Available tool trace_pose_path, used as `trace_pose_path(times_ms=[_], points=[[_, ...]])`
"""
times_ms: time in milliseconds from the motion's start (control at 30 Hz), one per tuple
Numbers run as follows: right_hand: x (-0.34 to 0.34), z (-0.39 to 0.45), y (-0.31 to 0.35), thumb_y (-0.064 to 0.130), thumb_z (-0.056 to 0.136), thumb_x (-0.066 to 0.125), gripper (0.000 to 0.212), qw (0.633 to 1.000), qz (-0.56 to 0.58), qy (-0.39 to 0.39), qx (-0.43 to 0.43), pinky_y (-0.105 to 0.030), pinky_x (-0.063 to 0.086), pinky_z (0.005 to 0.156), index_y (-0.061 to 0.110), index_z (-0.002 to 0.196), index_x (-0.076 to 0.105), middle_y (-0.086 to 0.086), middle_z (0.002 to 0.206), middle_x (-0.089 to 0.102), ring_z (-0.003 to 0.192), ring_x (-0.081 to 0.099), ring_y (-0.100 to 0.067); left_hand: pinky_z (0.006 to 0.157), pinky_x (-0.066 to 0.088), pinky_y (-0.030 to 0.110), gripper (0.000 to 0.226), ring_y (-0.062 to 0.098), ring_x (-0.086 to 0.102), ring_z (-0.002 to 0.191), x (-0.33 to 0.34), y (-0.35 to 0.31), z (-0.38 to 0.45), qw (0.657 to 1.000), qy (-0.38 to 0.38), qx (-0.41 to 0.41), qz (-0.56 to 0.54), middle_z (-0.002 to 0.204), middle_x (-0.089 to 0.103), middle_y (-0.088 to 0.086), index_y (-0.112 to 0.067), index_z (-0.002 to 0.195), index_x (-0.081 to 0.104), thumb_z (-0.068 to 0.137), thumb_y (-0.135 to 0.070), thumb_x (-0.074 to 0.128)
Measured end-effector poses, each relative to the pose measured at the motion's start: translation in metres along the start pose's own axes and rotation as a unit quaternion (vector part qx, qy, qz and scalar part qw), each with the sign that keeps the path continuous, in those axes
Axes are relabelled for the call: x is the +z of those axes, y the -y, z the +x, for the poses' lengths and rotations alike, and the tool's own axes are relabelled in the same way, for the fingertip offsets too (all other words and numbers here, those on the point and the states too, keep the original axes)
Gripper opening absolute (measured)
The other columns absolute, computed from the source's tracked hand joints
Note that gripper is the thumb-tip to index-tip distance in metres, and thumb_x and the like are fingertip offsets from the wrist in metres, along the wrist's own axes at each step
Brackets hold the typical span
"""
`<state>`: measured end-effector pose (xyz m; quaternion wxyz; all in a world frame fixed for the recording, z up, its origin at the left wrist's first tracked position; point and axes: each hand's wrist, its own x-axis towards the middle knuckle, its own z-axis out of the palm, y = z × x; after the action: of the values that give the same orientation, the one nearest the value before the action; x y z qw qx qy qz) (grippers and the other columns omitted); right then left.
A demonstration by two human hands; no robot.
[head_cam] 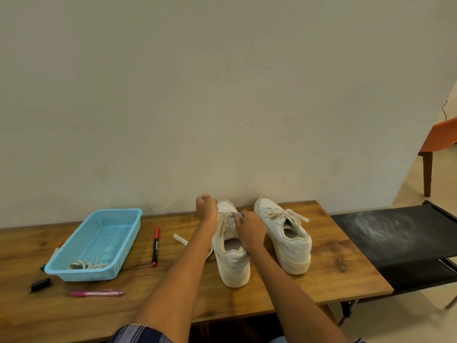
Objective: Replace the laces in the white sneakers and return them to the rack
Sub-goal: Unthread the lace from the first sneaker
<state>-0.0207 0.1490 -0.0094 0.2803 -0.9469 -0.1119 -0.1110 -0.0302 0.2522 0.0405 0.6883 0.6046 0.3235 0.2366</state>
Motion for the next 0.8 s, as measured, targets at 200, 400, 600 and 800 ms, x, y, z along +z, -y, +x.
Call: trace_pose_path(times_ms=[200,400,600,800], points=[[0.001,0.000,0.001,0.031,0.098,0.040,0.031,1.000,0.008,-0.004,0.006,-0.023,0.031,0.064,0.009,0.092,0.060,-0.005,0.090,0.061,0.074,0.045,-0.011,0.078,0.047,0.032,0.029,0.026,0.061,0.100,-0.001,0.008,-0.004,0.810,0.150,0.152,0.546,0.107,0.065,0.010,-0.008,0.103,0.062,0.086,-0.031,0.062],[0.002,0.001,-0.001,0.032,0.098,0.041,0.031,1.000,0.008,-0.004,0.007,-0.024,0.032,0.064,0.008,0.092,0.061,-0.007,0.092,0.063,0.074,0.044,-0.011,0.084,0.049,0.032,0.025,0.026,0.061,0.105,0.005,0.006,-0.008,0.798,0.118,0.138,0.575,0.113,0.064,0.011,-0.006,0.108,0.062,0.091,-0.024,0.056],[0.003,0.001,-0.001,0.031,0.097,0.041,0.031,1.000,0.014,-0.001,0.011,-0.026,0.033,0.064,0.008,0.092,0.061,-0.008,0.093,0.063,0.074,0.045,-0.012,0.068,0.041,0.035,0.025,0.029,0.055,0.084,-0.001,0.005,0.000,0.920,0.164,0.081,0.346,0.091,0.056,0.019,0.000,0.098,0.057,0.097,-0.012,0.036],[0.000,0.000,0.000,0.029,0.098,0.040,0.030,1.000,-0.001,0.006,0.003,-0.025,0.033,0.065,0.007,0.096,0.061,-0.008,0.096,0.062,0.081,0.055,-0.018,0.039,0.031,0.022,0.033,0.013,0.044,0.038,-0.007,0.000,0.005,0.977,-0.016,-0.102,-0.184,0.060,0.045,0.007,-0.008,0.065,0.043,0.094,-0.003,0.028]])
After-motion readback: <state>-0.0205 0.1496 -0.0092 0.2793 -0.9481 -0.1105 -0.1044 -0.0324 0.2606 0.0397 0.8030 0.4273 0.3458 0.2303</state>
